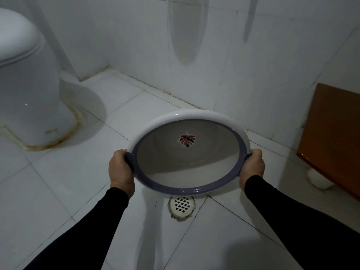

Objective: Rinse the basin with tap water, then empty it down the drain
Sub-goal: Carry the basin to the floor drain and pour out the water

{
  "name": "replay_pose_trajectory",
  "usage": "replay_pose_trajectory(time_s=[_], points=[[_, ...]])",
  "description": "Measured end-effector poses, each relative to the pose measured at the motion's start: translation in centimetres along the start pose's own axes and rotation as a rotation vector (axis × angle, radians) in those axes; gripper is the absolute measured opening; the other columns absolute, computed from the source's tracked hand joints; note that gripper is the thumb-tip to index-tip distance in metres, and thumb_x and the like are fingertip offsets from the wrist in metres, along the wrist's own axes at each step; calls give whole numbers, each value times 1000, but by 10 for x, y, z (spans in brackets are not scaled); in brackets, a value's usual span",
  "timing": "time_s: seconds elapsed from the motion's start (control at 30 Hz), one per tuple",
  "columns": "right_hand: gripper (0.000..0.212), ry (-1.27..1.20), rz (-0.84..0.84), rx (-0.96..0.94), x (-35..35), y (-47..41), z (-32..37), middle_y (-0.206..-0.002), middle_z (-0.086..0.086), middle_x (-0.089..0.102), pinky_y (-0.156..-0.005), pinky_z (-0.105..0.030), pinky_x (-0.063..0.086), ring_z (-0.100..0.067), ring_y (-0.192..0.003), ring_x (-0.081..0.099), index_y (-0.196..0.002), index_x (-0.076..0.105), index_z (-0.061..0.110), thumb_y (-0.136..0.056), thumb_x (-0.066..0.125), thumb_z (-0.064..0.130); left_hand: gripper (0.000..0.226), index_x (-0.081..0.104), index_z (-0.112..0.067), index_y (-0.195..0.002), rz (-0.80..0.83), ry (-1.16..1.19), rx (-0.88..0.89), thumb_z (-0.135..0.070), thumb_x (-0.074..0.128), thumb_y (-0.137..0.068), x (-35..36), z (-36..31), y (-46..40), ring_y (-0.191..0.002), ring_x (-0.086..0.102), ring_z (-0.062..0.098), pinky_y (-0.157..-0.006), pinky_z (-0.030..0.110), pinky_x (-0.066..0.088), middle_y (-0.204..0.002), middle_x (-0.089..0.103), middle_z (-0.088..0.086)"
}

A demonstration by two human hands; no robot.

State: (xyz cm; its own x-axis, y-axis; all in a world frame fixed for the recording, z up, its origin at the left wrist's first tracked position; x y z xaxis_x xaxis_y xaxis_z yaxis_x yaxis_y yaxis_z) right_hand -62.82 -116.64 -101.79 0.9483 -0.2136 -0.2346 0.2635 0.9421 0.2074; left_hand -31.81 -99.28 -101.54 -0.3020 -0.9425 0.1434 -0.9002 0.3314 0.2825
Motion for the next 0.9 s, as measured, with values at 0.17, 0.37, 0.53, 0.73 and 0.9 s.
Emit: replay_pose_trajectory(time_s=[0.17, 0.37, 0.53, 0.73, 0.9], points=[[42, -15, 16, 123, -3, 0, -6, -103, -16, 60, -89, -46, 50, -30, -96, 57, -92, 52, 9, -68, 31, 37, 31, 50, -16, -60, 3, -43, 50, -15, 43, -90, 2, -4, 6, -32, 41, -2, -33, 12, 31, -40, 50, -14], [44, -36, 12, 203, -2, 2, -9, -99, -16, 60, -89, -46, 48, -36, -102, 59, -84, 54, 7, -62, 31, 38, 35, 45, -21, -62, 12, -117, 146, -8, 40, -94, 1, -10, 10, -35, 43, -8, -37, 4, 30, -54, 49, -6], [39, -47, 10, 197, 2, 3, -12, -98, -15, 60, -90, -45, 48, -36, -102, 59, -78, 54, 8, -64, 31, 36, 31, 48, -18, -59, -11, 11, 19, -16, 44, -89, -4, -5, 5, -36, 41, 0, -38, 15, 33, -41, 48, -13], [45, -9, 11, 141, 8, 2, -12, -108, -23, 62, -96, -50, 47, -37, -105, 58, -87, 52, 4, -67, 27, 35, 30, 50, -19, -59, -11, -15, 15, -18, 45, -88, -9, 1, -2, -37, 41, 0, -39, 16, 34, -41, 49, -16], [35, -53, 3, 188, 11, 1, -18, -99, -18, 62, -91, -45, 47, -34, -100, 59, -75, 54, 9, -69, 32, 36, 30, 49, -20, -54, -12, -42, -30, -19, 45, -84, -9, 10, -7, -46, 38, 10, -46, 26, 33, -44, 45, -11]])
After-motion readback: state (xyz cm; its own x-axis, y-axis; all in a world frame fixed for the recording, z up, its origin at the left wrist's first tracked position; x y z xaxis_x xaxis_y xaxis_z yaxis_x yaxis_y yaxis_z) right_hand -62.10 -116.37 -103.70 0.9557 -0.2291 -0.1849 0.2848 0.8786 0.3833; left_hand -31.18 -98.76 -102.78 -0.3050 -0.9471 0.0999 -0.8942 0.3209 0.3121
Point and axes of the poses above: each hand's wrist, its own y-axis away from the middle knuckle, its own x-axis out of the palm, z = x × y, the point moved 5 cm from there along -y, towards the middle knuckle
